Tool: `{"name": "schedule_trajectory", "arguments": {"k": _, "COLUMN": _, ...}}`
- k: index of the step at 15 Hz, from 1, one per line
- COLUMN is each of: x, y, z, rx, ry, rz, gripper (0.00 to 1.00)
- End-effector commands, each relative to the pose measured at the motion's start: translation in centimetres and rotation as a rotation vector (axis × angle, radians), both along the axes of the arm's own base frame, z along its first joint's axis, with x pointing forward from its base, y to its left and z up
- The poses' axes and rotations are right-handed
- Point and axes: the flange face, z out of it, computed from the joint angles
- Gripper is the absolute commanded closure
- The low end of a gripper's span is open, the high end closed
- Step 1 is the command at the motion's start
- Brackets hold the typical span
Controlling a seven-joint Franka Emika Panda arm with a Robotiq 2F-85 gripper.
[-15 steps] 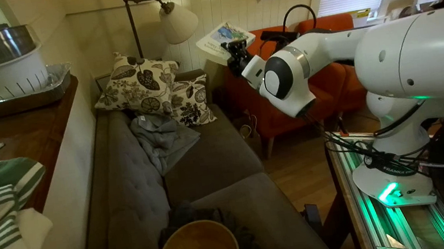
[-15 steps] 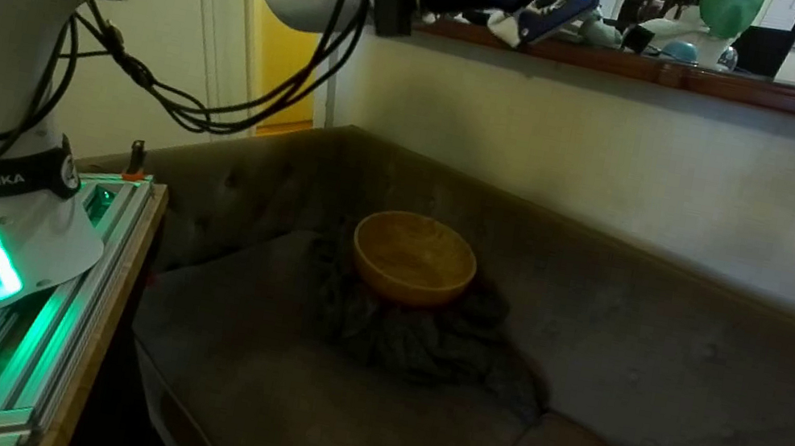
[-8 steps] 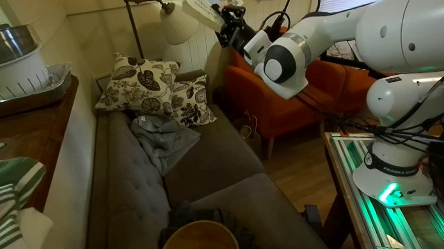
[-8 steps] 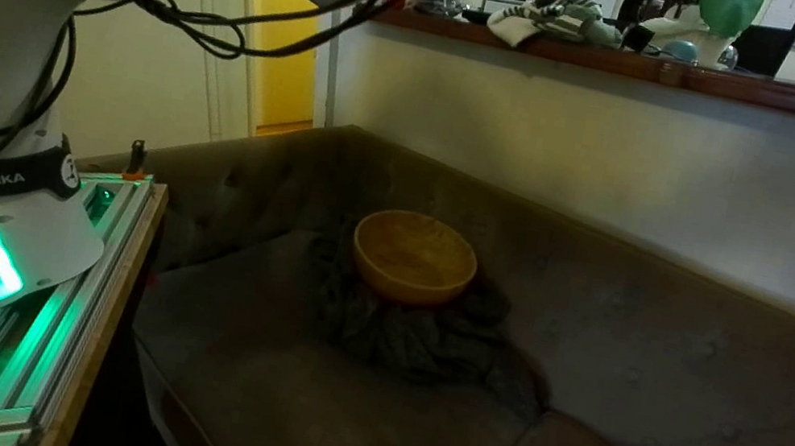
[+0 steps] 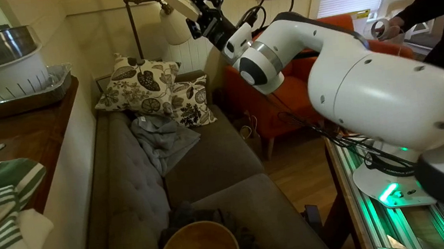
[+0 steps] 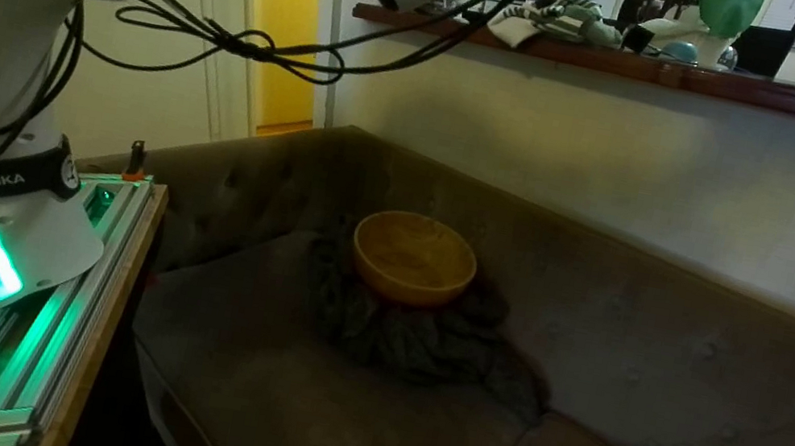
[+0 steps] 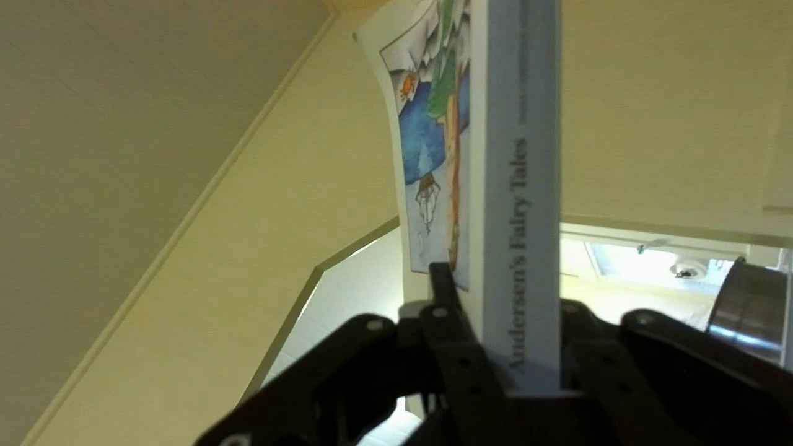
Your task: Put the brown bowl on the blanket, then remove the book from the bowl
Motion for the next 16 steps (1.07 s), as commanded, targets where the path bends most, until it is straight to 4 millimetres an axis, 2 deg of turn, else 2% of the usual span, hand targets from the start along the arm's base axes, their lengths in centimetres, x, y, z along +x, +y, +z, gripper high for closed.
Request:
{"name": "schedule_trajectory", "arguments": {"k": 1, "x": 2.9, "y": -3.0, "z": 0.2, "rx": -0.015, "ry": 0.014, "rz": 0.066, "gripper": 0.94}}
{"name": "schedule_trajectory", "arguments": {"k": 2, "x": 3.3, "y": -4.0, "z": -0.1, "rx": -0.014, "ry": 0.03, "rz": 0.064, "gripper": 0.94}}
{"name": "schedule_trajectory", "arguments": {"k": 3, "x": 1.9, "y": -2.5, "z": -0.1, "rx": 0.01, "ry": 0.005, "rz": 0.047, "gripper": 0.94}}
{"name": "schedule_trajectory", "arguments": {"k": 4, "x": 2.3, "y": -3.4, "z": -0.5, "rx": 0.002, "ry": 0.016, "rz": 0.043, "gripper": 0.76}}
{"name": "schedule_trajectory", "arguments": {"k": 6, "x": 2.3, "y": -3.6, "z": -1.1, "rx": -0.002, "ry": 0.027, "rz": 0.035, "gripper": 0.76}}
{"name": "schedule_trajectory", "arguments": {"k": 10, "x": 2.3, "y": -2.3, "z": -1.0, "rx": 0.0, "ry": 0.025, "rz": 0.055, "gripper": 0.76}}
{"name": "schedule_trajectory", "arguments": {"k": 11, "x": 2.3, "y": -2.3, "z": -1.0, "rx": 0.001, "ry": 0.025, "rz": 0.055, "gripper": 0.94}}
{"name": "schedule_trajectory", "arguments": {"k": 12, "x": 2.9, "y": -1.9, "z": -2.7, "rx": 0.049, "ry": 0.059, "rz": 0.099, "gripper": 0.94}}
{"name": "schedule_trajectory", "arguments": {"k": 13, "x": 4.2, "y": 0.1, "z": -4.9, "rx": 0.104, "ry": 0.072, "rz": 0.143, "gripper": 0.94}}
{"name": "schedule_trajectory", "arguments": {"k": 16, "x": 6.0, "y": 3.3, "z": -9.4, "rx": 0.15, "ry": 0.136, "rz": 0.226, "gripper": 0.94}}
